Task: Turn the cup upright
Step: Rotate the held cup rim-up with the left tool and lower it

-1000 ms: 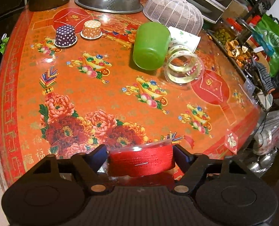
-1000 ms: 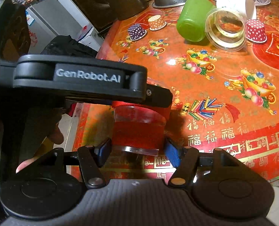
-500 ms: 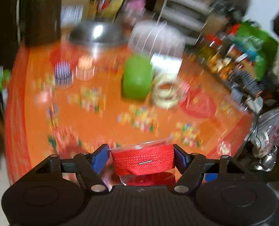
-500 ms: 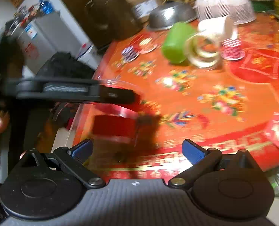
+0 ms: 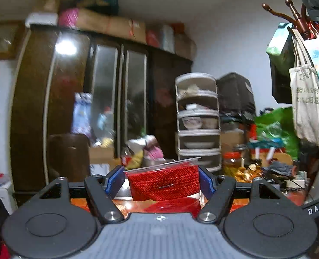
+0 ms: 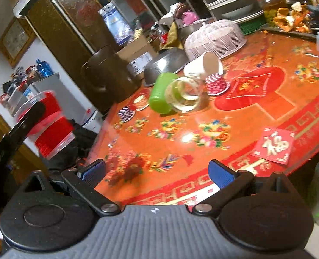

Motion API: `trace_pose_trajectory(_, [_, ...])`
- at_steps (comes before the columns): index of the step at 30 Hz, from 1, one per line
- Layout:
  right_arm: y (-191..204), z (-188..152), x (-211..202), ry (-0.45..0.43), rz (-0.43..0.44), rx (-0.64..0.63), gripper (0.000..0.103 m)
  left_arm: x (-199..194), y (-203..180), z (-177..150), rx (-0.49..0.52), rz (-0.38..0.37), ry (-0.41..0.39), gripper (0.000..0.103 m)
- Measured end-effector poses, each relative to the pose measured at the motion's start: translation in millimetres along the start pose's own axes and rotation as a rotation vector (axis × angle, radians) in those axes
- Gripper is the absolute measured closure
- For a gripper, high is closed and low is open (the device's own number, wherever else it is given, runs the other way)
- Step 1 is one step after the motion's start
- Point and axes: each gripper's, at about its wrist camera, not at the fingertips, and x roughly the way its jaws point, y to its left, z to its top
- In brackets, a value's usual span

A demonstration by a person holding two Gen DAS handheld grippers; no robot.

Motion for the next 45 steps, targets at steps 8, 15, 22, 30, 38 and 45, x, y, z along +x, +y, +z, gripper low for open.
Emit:
trace_pose_trajectory(8, [7,-14,-3,-0.138,-0.072,-0.106,0.001,-2,-3,-30,-0.015,0.141,-0.005,0.029])
trace_pose_trajectory(15, [4,-19,-6,-0.147,-0.027,-0.079,0.001,16,-15,-45,0.046,0.177,0.046,0.03])
trace_pose_trajectory(22, [-7,-23,-11,-0.162,-0.026,-0.048,0.001,37,-16,-58,0.057,0.188,0.188,0.03])
trace_pose_trajectory(30, [-13,-26,-14,-0.172,-0.011,-0.027,0.001,35,-15,-63,0.066,0.177,0.228,0.03])
trace_pose_trajectory(38, [-10,-28,-13,-0.161,-0.002,-0.034,0.001,27,-15,-60,0.07,0.16,0.251,0.03])
trace_pose_trajectory(45, [-9,-30,-12,-0.155,0.001,-0.04,0.001,21,-17,-59,0.082,0.147,0.233,0.03])
